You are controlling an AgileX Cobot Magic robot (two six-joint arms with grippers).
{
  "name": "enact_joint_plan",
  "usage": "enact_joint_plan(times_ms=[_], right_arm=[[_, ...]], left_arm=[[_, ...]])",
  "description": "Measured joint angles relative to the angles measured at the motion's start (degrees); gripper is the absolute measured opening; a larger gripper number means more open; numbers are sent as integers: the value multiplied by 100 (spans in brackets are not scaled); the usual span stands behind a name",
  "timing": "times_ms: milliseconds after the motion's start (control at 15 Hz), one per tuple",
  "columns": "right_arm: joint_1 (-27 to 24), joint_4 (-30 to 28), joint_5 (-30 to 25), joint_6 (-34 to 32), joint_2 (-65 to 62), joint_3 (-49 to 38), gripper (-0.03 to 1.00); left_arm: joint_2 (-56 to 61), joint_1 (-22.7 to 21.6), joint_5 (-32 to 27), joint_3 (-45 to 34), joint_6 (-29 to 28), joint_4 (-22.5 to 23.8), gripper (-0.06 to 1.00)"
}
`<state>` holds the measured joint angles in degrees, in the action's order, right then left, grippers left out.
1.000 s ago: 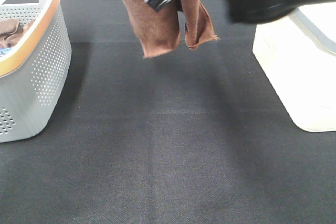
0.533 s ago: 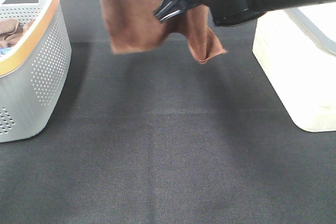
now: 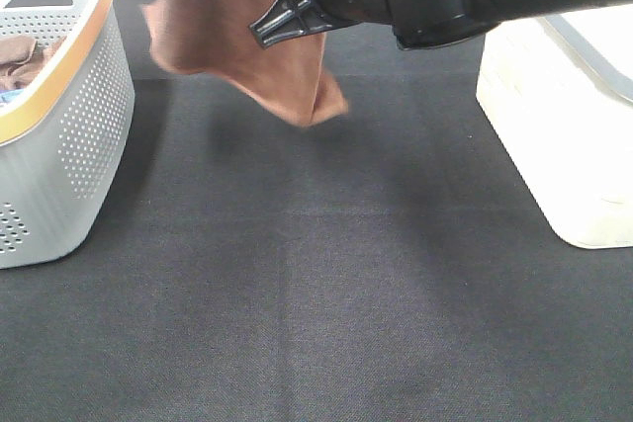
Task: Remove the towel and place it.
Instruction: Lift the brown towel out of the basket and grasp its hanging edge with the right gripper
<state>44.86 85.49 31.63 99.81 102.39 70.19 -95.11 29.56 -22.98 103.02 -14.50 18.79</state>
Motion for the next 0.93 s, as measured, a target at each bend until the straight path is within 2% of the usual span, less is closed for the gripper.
enact_joint_plan(times_ms=[67, 133, 200, 400, 467, 667, 733, 800, 933], right_arm=[[0, 0, 0, 0, 0, 0, 29], [0, 138, 6, -34, -11, 0, 40], [0, 275, 6, -34, -34, 0, 44], [0, 533, 17, -34, -350, 0, 45], [0, 544, 17, -34, -476, 0, 43], [0, 699, 17, 160, -808, 0, 18], [0, 779, 17, 309, -871, 0, 14], [0, 882, 17, 458, -917, 0, 6], [0, 1301, -46, 900, -1020, 0, 1]], left_arm=[[0, 0, 0, 0, 0, 0, 0], [52, 80, 17, 0, 0, 0, 0], [57, 126, 17, 0, 0, 0, 0], [57, 149, 17, 0, 0, 6, 0], [57, 149, 17, 0, 0, 6, 0], [57, 149, 17, 0, 0, 6, 0], [57, 149, 17, 0, 0, 11, 0], [57, 149, 17, 0, 0, 11, 0], [57, 149, 17, 0, 0, 11, 0]])
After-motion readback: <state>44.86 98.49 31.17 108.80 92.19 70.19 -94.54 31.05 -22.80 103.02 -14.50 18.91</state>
